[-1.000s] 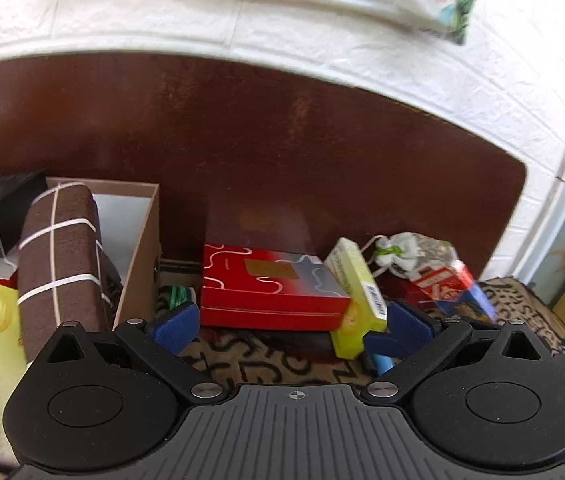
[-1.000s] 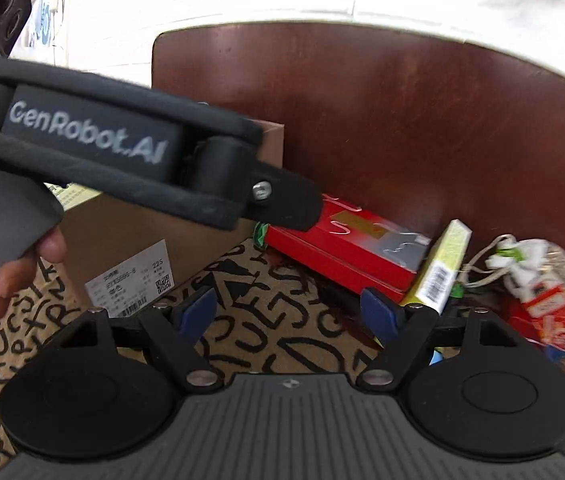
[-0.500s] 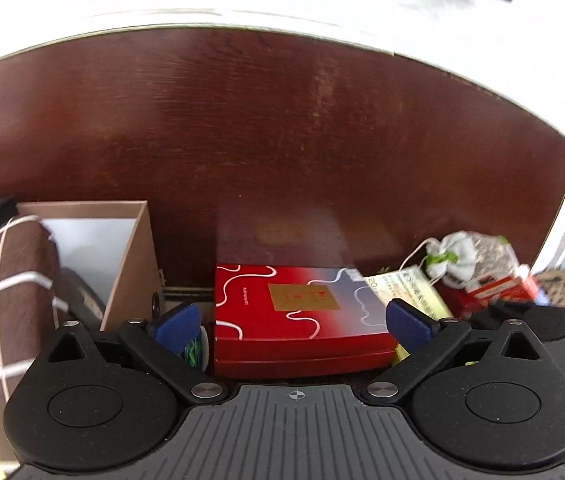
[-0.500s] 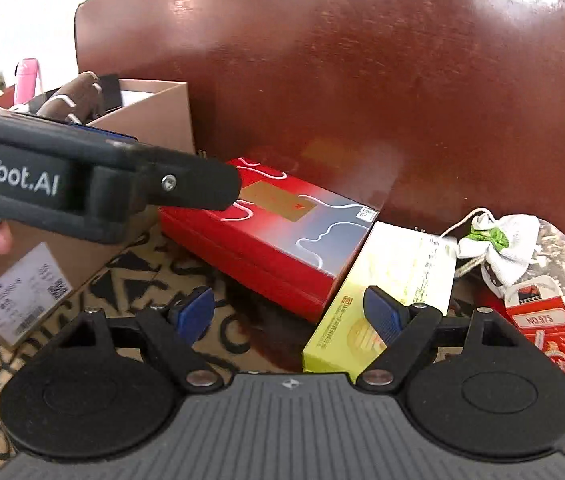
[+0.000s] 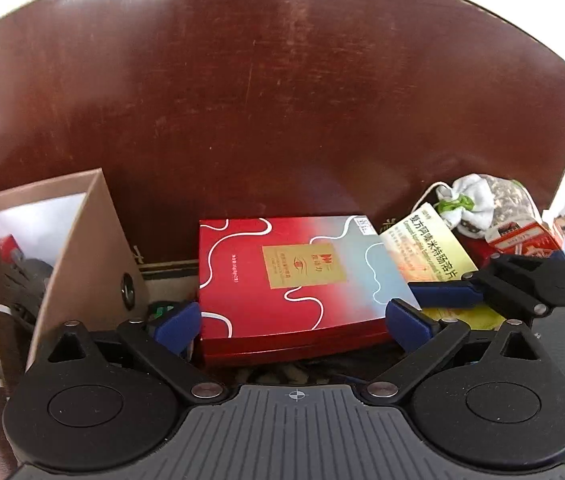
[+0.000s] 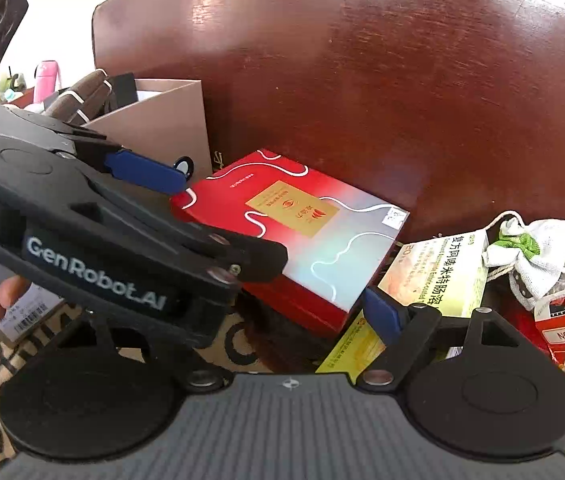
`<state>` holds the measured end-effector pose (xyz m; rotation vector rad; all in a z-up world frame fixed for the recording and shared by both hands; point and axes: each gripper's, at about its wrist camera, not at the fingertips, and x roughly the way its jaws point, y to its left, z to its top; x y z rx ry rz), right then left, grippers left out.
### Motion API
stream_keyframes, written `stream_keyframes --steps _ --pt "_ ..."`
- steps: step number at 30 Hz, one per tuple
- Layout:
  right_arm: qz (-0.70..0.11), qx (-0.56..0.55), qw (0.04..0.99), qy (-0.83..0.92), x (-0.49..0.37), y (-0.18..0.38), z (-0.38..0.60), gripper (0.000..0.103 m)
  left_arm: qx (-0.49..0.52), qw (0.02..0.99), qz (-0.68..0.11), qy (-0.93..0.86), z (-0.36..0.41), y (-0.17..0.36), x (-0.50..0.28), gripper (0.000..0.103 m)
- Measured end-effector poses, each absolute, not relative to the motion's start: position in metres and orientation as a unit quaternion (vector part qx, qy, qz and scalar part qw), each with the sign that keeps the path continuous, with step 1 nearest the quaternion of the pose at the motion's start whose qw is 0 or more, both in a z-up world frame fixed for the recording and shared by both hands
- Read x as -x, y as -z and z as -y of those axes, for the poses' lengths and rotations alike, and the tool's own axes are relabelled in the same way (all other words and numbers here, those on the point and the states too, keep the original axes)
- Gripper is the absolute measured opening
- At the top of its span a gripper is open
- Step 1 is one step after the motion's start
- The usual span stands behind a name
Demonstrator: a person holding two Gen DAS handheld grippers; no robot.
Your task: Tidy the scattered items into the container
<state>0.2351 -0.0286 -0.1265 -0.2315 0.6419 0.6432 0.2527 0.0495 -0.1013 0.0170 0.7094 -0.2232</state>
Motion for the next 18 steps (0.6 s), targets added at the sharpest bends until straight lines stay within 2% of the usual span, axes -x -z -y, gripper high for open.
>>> stream_keyframes --steps 3,5,6,7,8,10,13,15,16,18 --pt "-0.312 0.099 0.897 -0.297 -0.240 0.127 0.025 0.085 0.012 0.930 -0.351 0.107 -0.053 0.100 -0.256 0.102" --pt "-0.320 0.095 0.897 -0.291 -0.239 0.125 0.024 0.078 0.028 0.928 -0.357 0.108 -0.059 0.095 -0.251 0.096" --pt "-0.323 0.097 0.893 -0.297 -0.236 0.124 0.025 0.071 0.042 0.922 -0.359 0.136 -0.063 0.092 -0.247 0.067" --pt "-0.325 0.096 0.887 -0.314 -0.231 0.121 0.027 0.056 0.069 0.907 -0.370 0.190 -0.066 0.090 -0.244 0.052" --pt "-0.324 0.094 0.879 -0.337 -0.223 0.117 0.027 0.042 0.094 0.892 -0.384 0.220 -0.064 0.089 -0.241 0.049" --pt "-0.312 0.110 0.869 -0.367 -0.201 0.111 0.022 0.041 0.071 0.905 -0.364 0.207 -0.051 0.086 -0.222 0.052" --pt "-0.305 0.158 0.863 -0.371 -0.171 0.113 0.016 0.043 0.041 0.915 -0.342 0.211 -0.049 0.085 -0.195 0.073" --pt "-0.311 0.171 0.861 -0.363 -0.162 0.118 0.019 0.061 0.038 0.924 -0.332 0.188 -0.057 0.083 -0.182 0.092" --pt "-0.311 0.174 0.864 -0.354 -0.159 0.119 0.022 0.071 0.027 0.932 -0.320 0.167 -0.061 0.082 -0.176 0.095" --pt "-0.307 0.171 0.871 -0.344 -0.157 0.117 0.028 0.073 0.000 0.943 -0.312 0.118 -0.067 0.082 -0.165 0.102"
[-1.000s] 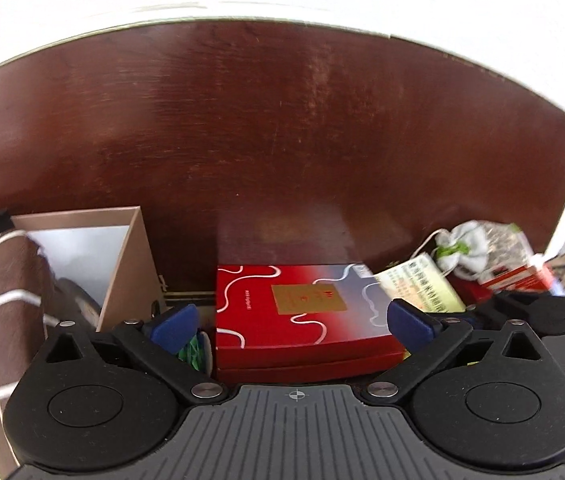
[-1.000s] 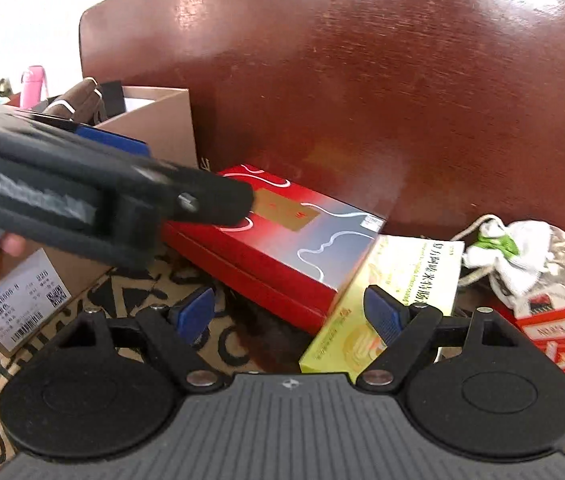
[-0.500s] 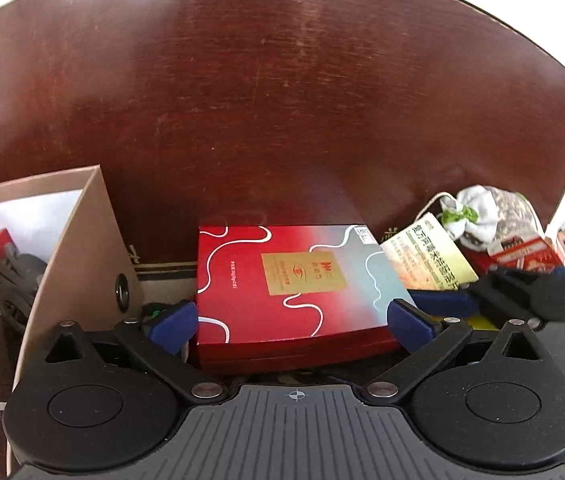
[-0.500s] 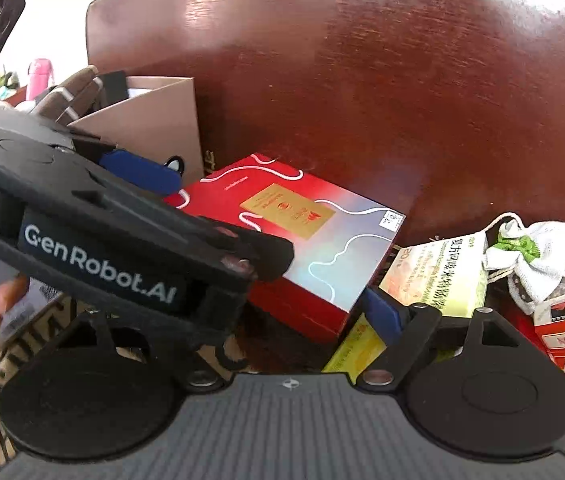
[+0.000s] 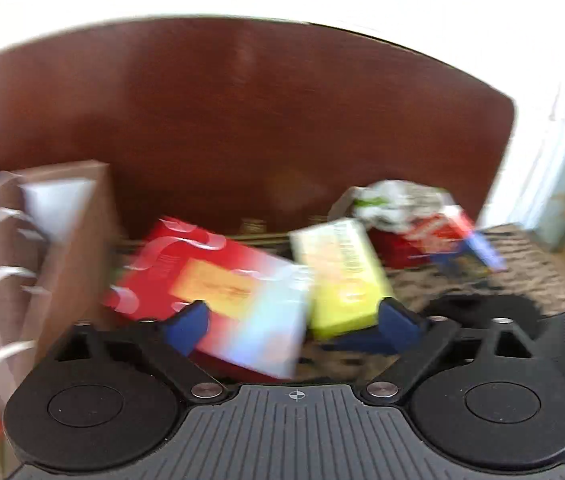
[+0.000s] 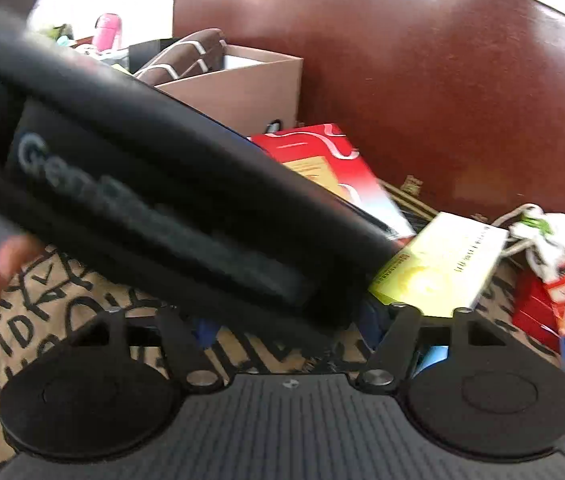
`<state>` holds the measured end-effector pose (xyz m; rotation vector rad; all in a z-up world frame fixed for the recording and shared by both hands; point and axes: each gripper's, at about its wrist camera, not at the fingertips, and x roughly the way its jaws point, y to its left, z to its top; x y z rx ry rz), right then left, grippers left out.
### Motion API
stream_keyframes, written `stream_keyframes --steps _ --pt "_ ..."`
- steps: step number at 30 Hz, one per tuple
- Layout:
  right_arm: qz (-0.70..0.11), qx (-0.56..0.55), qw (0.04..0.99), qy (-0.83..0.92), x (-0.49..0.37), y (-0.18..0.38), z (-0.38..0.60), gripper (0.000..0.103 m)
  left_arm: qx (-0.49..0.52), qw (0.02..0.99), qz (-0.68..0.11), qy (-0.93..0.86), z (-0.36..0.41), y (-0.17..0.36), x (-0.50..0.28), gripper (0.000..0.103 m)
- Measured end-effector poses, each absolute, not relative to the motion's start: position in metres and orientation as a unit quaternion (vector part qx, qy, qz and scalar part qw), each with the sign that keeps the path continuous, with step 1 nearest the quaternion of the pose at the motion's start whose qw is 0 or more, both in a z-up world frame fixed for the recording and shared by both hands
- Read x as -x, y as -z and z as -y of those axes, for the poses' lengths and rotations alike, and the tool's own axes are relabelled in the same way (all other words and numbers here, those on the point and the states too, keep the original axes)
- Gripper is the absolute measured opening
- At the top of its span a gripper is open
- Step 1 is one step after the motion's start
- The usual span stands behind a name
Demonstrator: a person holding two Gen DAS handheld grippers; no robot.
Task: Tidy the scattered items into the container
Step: 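Lift the red gift box and carry it toward the cardboard box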
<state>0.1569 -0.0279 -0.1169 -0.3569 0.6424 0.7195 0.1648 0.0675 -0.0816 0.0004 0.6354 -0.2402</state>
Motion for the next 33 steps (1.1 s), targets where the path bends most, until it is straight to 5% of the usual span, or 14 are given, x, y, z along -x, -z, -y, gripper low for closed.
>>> stream_keyframes --steps 2,4,11,17,25,28,30,33 --pt "-0.296 0.164 0.879 -0.337 -0.157 0.112 0.034 0.089 -0.005 0.943 -0.318 0.096 -0.072 0.085 -0.159 0.101" --pt "-0.278 0.162 0.887 -0.330 -0.160 0.108 0.038 0.094 0.001 0.943 -0.315 0.102 -0.077 0.088 -0.152 0.102" --pt "-0.275 0.185 0.878 -0.345 -0.180 0.117 0.037 0.099 0.015 0.950 -0.299 0.082 -0.072 0.099 -0.156 0.103" --pt "-0.255 0.236 0.865 -0.363 -0.197 0.126 0.023 0.103 0.094 0.921 -0.367 0.090 -0.089 0.120 -0.194 0.103" --pt "-0.267 0.266 0.839 -0.393 -0.226 0.146 0.003 0.103 0.119 0.915 -0.375 0.092 -0.092 0.131 -0.215 0.103" --pt "-0.274 0.247 0.836 -0.406 -0.222 0.147 0.004 0.086 0.117 0.916 -0.367 0.108 -0.091 0.131 -0.216 0.099" --pt "-0.271 0.251 0.831 -0.415 -0.210 0.145 0.006 0.084 0.124 0.909 -0.371 0.144 -0.090 0.131 -0.215 0.085" --pt "-0.262 0.279 0.816 -0.434 -0.187 0.141 0.008 0.080 0.142 0.902 -0.382 0.143 -0.089 0.134 -0.211 0.086"
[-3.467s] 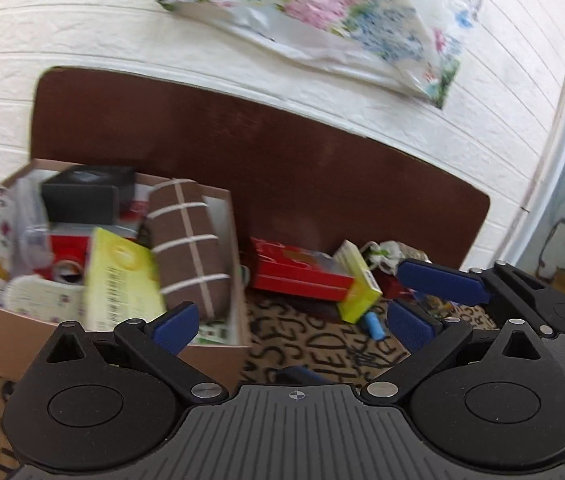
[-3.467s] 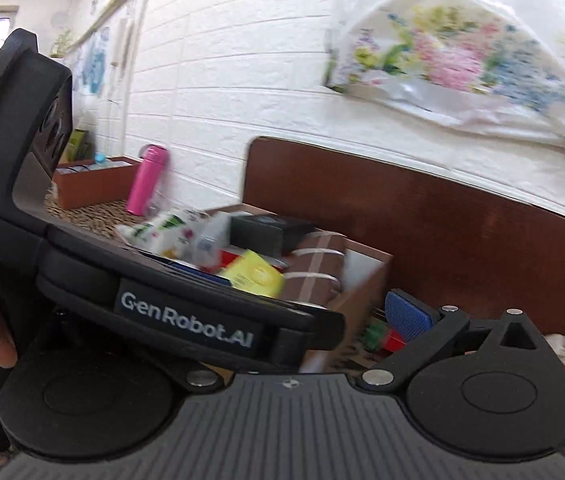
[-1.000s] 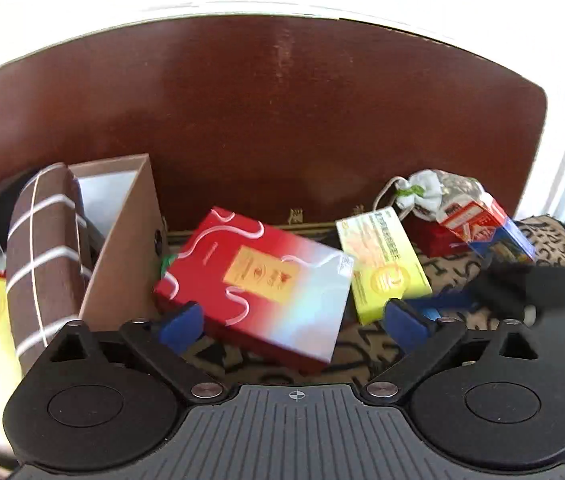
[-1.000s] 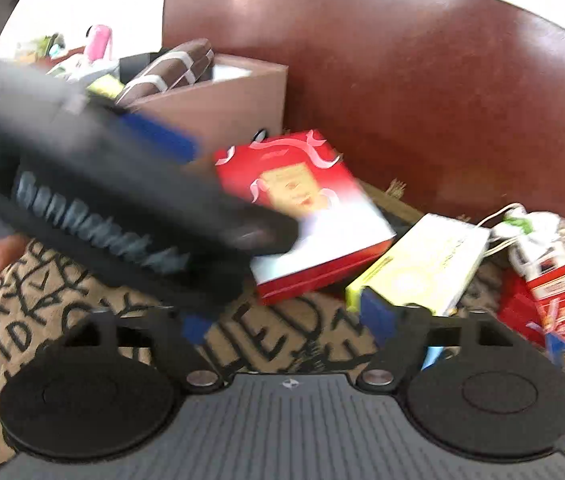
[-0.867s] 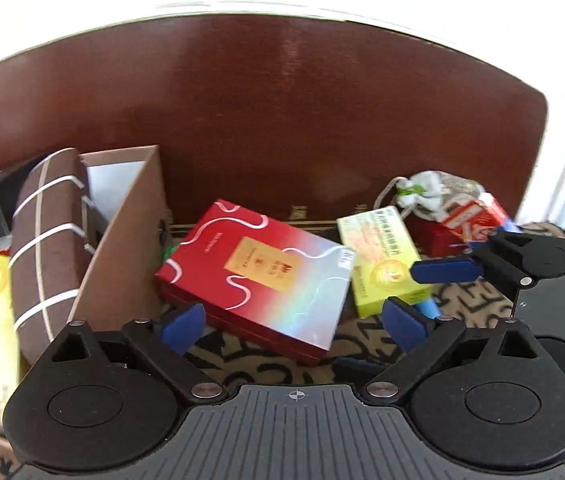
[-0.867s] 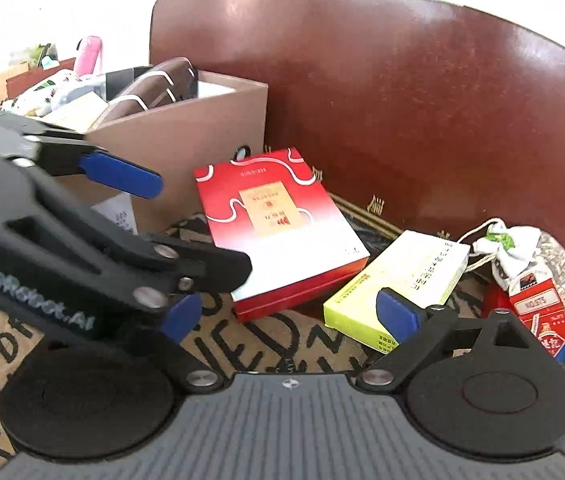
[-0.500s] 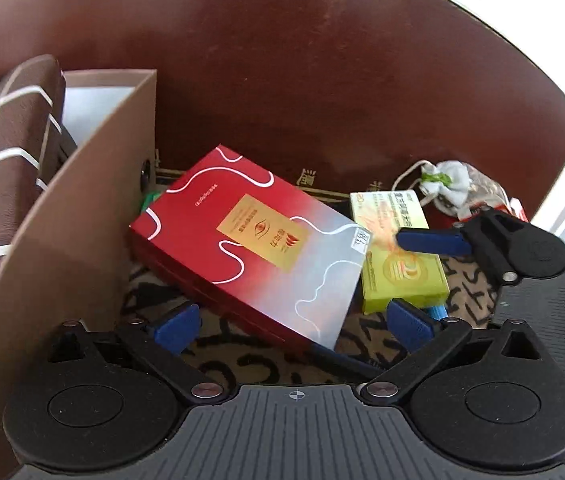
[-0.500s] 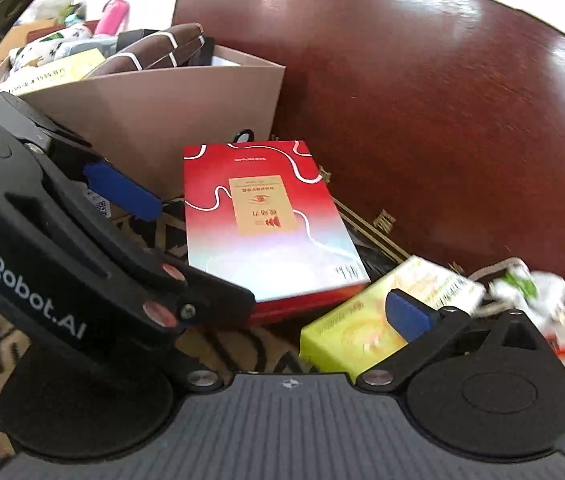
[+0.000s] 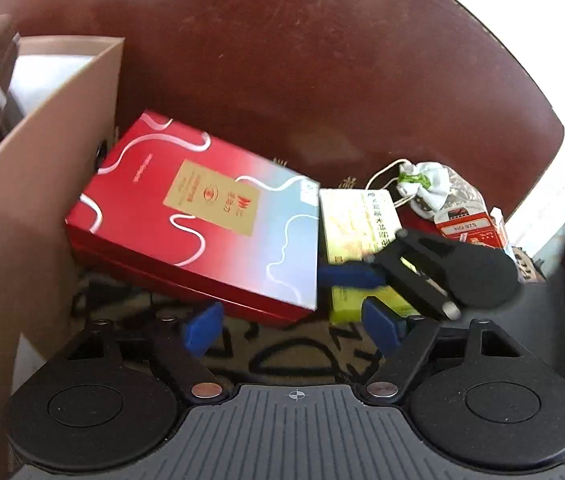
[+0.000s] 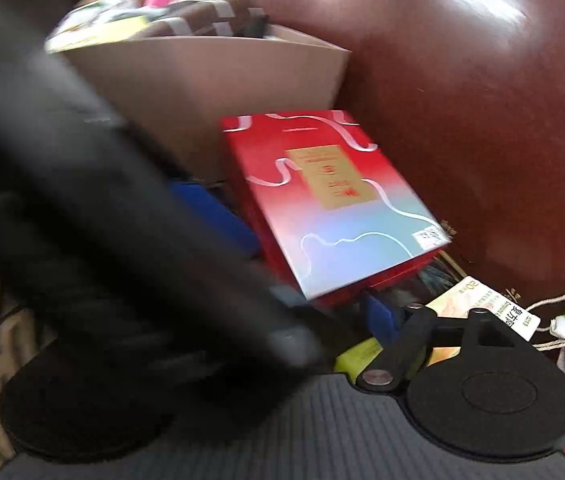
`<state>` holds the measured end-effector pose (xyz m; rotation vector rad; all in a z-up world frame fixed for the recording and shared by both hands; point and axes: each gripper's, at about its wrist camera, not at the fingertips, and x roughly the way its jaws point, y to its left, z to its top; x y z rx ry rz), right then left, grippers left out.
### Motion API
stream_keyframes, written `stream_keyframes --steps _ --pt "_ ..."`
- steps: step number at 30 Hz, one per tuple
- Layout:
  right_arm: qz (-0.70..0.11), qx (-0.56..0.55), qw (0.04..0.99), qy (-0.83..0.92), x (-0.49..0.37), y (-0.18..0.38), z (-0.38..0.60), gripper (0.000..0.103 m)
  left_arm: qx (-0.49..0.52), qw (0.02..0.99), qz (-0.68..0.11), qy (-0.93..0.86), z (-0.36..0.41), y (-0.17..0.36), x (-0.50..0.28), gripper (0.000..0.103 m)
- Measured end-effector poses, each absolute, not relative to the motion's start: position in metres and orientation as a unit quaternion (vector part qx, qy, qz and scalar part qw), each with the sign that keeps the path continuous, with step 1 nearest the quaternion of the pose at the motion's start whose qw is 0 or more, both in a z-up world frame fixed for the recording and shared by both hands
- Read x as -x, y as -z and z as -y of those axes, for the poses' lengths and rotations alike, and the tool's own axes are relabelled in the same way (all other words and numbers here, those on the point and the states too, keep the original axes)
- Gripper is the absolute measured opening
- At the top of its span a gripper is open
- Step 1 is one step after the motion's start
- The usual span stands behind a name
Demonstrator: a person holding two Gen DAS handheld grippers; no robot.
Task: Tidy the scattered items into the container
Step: 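Lift the red gift box and carry it toward the cardboard box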
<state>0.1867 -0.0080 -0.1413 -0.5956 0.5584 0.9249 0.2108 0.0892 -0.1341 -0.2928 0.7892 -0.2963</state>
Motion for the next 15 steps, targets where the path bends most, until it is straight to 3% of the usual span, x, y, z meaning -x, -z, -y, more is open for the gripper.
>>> stream_keyframes --steps 6,10,15 --pt "-0.261 0.275 0.820 -0.429 -0.168 0.133 0.024 0.081 0.143 0.913 -0.360 0.131 -0.092 0.117 -0.183 0.092" --pt "-0.250 0.282 0.836 -0.399 -0.164 0.124 0.033 0.097 0.111 0.930 -0.326 0.131 -0.093 0.091 -0.171 0.101" --pt "-0.233 0.288 0.843 -0.389 -0.174 0.116 0.028 0.101 0.070 0.942 -0.318 0.086 -0.081 0.081 -0.181 0.103"
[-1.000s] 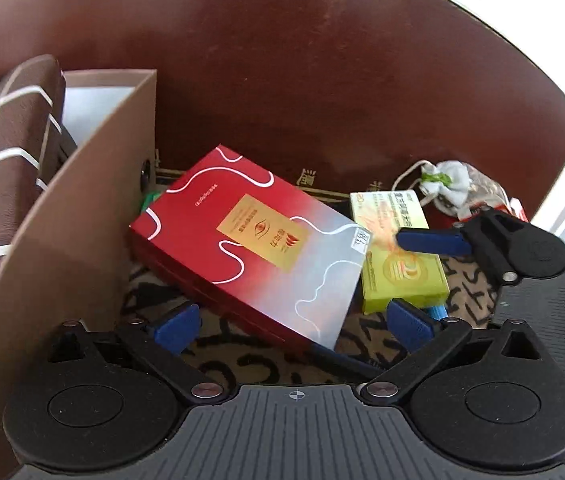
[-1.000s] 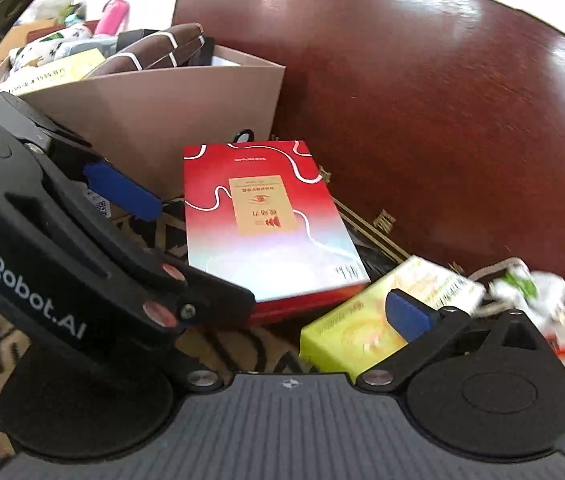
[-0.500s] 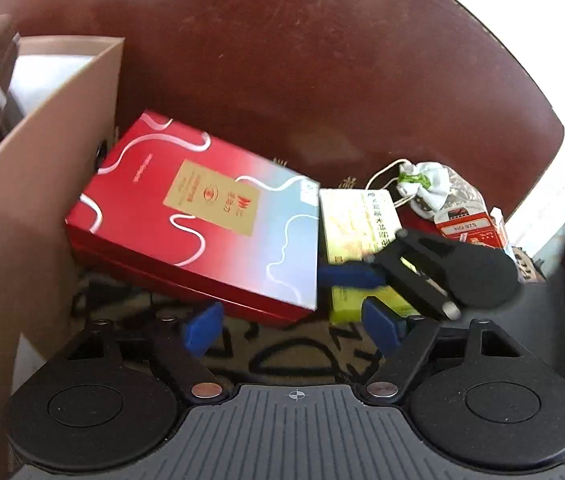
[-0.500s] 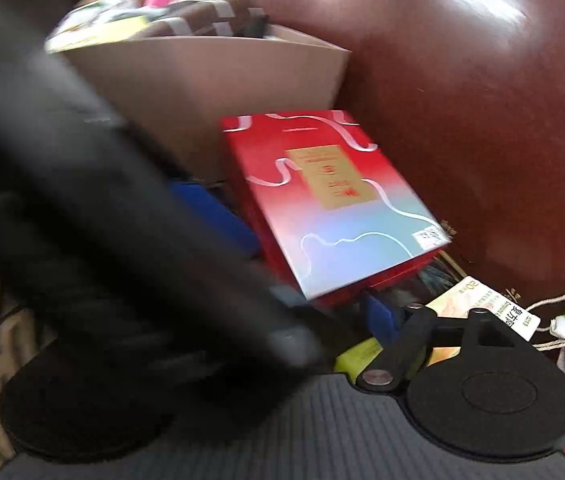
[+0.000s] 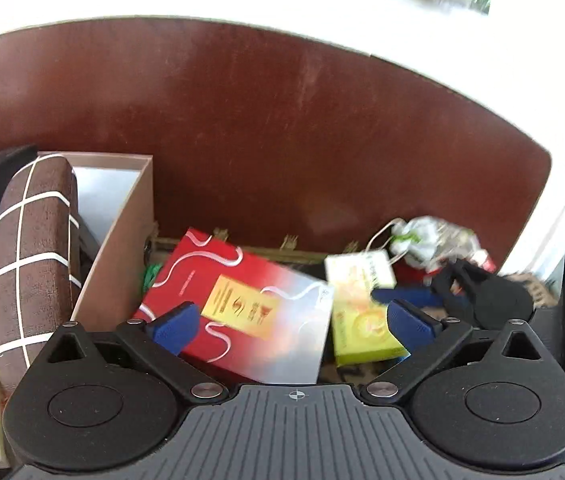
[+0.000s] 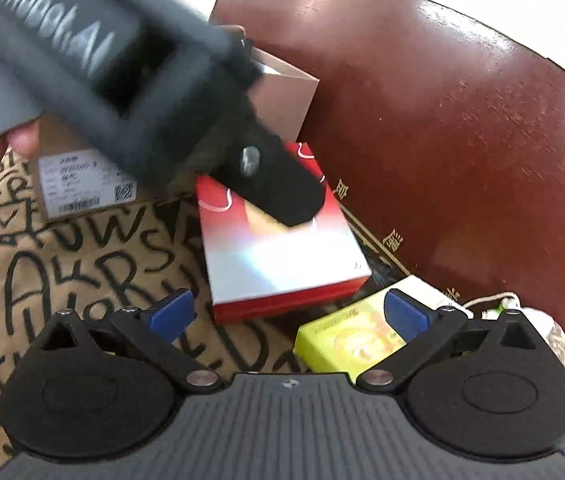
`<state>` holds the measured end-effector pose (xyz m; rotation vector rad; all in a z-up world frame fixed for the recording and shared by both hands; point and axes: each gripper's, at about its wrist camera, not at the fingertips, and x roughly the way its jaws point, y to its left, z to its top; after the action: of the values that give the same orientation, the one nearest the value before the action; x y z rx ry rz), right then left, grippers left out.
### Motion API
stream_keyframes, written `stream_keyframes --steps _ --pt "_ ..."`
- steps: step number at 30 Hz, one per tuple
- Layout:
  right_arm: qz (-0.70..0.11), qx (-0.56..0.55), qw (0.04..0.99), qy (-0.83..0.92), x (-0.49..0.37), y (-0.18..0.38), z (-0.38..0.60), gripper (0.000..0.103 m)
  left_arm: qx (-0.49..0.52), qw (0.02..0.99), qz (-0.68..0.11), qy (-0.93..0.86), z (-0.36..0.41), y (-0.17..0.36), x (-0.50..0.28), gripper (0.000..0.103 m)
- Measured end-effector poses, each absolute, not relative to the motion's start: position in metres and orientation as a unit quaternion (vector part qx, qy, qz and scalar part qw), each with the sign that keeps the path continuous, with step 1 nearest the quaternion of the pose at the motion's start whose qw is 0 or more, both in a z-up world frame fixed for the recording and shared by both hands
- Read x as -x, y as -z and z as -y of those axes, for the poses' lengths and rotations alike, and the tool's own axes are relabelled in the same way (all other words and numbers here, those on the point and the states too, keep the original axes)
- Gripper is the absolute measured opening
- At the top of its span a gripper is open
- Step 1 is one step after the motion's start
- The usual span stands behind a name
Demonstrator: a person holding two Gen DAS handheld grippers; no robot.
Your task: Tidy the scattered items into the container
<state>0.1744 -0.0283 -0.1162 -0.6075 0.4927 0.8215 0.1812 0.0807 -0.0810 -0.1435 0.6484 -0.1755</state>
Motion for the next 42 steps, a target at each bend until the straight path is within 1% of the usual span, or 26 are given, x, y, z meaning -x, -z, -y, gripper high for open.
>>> stream_keyframes --steps 2,4,8,12,17,21,23,26,29,32,35,37,40,42 --pt "-0.229 0.295 0.839 -0.396 -0.182 0.116 0.023 0.102 0.056 0.942 -0.322 0.075 -0.076 0.083 -0.181 0.103" --pt "-0.223 0.296 0.835 -0.407 -0.190 0.117 0.018 0.102 0.064 0.942 -0.320 0.075 -0.080 0.087 -0.183 0.103" --pt "-0.244 0.273 0.824 -0.432 -0.210 0.121 0.010 0.103 0.080 0.927 -0.358 0.083 -0.086 0.101 -0.201 0.103" --pt "-0.235 0.268 0.829 -0.430 -0.211 0.129 0.008 0.103 0.078 0.931 -0.343 0.098 -0.090 0.114 -0.206 0.103" --pt "-0.249 0.296 0.811 -0.440 -0.191 0.128 0.010 0.103 0.059 0.931 -0.345 0.103 -0.086 0.115 -0.201 0.103" --pt "-0.269 0.300 0.770 -0.494 -0.145 0.121 0.021 0.103 0.075 0.920 -0.364 0.126 -0.092 0.116 -0.168 0.103" --pt "-0.260 0.321 0.747 -0.520 -0.115 0.121 0.028 0.097 0.102 0.914 -0.366 0.141 -0.099 0.117 -0.144 0.103" --pt "-0.245 0.321 0.767 -0.499 -0.094 0.118 0.039 0.098 0.132 0.912 -0.358 0.153 -0.110 0.122 -0.120 0.099" --pt "-0.271 0.281 0.797 -0.462 -0.092 0.117 0.030 0.098 0.118 0.915 -0.355 0.152 -0.108 0.120 -0.112 0.099" --pt "-0.289 0.293 0.810 -0.418 -0.092 0.112 0.027 0.098 0.102 0.914 -0.359 0.160 -0.107 0.115 -0.109 0.098" --pt "-0.288 0.305 0.800 -0.429 -0.088 0.117 0.026 0.098 0.081 0.919 -0.364 0.130 -0.109 0.115 -0.096 0.103" --pt "-0.289 0.320 0.790 -0.435 -0.089 0.119 0.020 0.098 0.071 0.923 -0.359 0.118 -0.116 0.119 -0.090 0.103" --pt "-0.293 0.342 0.786 -0.424 -0.092 0.124 0.016 0.098 0.100 0.915 -0.372 0.116 -0.130 0.131 -0.100 0.103" --pt "-0.312 0.343 0.786 -0.409 -0.101 0.126 0.016 0.097 0.129 0.906 -0.380 0.131 -0.136 0.141 -0.110 0.102"
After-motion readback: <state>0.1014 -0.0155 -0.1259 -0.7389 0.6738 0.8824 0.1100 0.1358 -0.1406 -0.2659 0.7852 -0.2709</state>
